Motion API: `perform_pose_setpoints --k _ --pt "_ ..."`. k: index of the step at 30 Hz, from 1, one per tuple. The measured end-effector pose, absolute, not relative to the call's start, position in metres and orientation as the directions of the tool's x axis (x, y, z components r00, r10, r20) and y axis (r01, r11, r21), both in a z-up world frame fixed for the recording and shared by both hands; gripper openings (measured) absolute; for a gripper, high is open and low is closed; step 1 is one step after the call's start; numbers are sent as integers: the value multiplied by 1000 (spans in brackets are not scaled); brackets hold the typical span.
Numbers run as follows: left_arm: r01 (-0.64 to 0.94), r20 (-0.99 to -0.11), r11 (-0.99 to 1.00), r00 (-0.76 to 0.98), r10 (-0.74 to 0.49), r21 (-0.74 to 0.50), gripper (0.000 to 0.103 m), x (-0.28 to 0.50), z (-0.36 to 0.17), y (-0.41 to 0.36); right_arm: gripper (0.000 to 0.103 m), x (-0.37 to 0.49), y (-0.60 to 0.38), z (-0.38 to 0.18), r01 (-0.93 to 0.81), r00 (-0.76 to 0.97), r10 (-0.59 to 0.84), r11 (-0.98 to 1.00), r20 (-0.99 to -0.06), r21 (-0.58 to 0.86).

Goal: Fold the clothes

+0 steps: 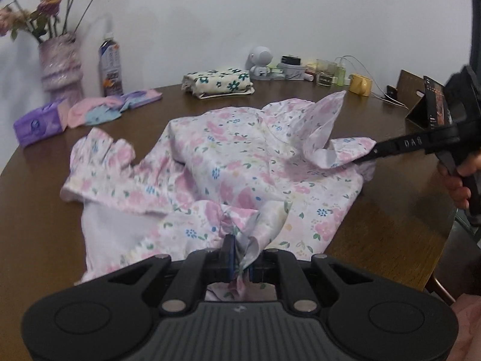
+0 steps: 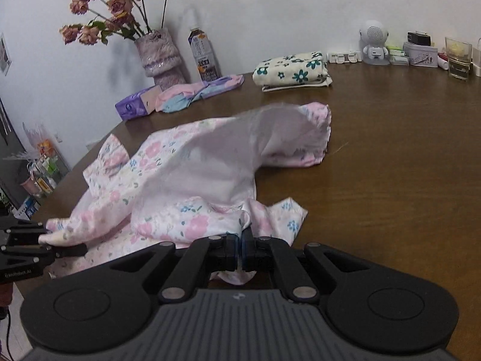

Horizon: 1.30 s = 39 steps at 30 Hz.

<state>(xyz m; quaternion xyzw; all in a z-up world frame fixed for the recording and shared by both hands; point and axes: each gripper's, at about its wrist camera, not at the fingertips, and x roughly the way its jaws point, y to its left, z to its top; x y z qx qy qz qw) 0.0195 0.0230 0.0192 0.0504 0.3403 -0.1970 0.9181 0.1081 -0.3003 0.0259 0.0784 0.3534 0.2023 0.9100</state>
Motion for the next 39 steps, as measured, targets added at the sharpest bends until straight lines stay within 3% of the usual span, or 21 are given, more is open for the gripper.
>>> perform_pose_setpoints --k 6,9,11,13,15,18,24,27,28,33,39 --pt "364 -641 931 706 -302 -37 9 18 19 19 2 89 -306 14 -312 668 424 906 -611 287" --pt "354 -638 935 715 -285 -21 16 17 16 20 8 87 -306 14 -317 673 417 909 -611 271" --pt "348 -634 938 723 -275 -10 27 15 16 24 16 83 -307 15 -323 680 408 913 -610 251" --pt "341 -622 940 734 -273 -9 44 7 19 30 32 78 -310 17 -327 689 398 917 -606 229" --pt "334 -610 942 745 -270 -8 54 0 22 37 38 73 -312 18 -332 696 387 920 -605 208" --pt "327 -614 945 746 -256 4 58 -12 21 43 40 70 -314 16 -333 700 379 923 -605 193" --pt "278 -639 960 743 -199 24 59 -24 14 57 37 74 -312 12 -337 705 384 921 -596 195" --pt "261 -638 965 749 -182 31 63 -31 16 66 11 76 -312 12 -344 699 399 915 -593 211" --pt "258 -639 966 749 -175 37 66 -34 16 68 8 77 -312 12 -346 695 407 912 -593 221" --pt "219 -645 975 752 -137 48 69 -44 14 78 4 77 -321 14 -318 715 405 914 -570 251" --pt "160 -635 987 760 -139 -25 69 -37 17 92 4 77 -328 18 -269 743 363 931 -563 246"
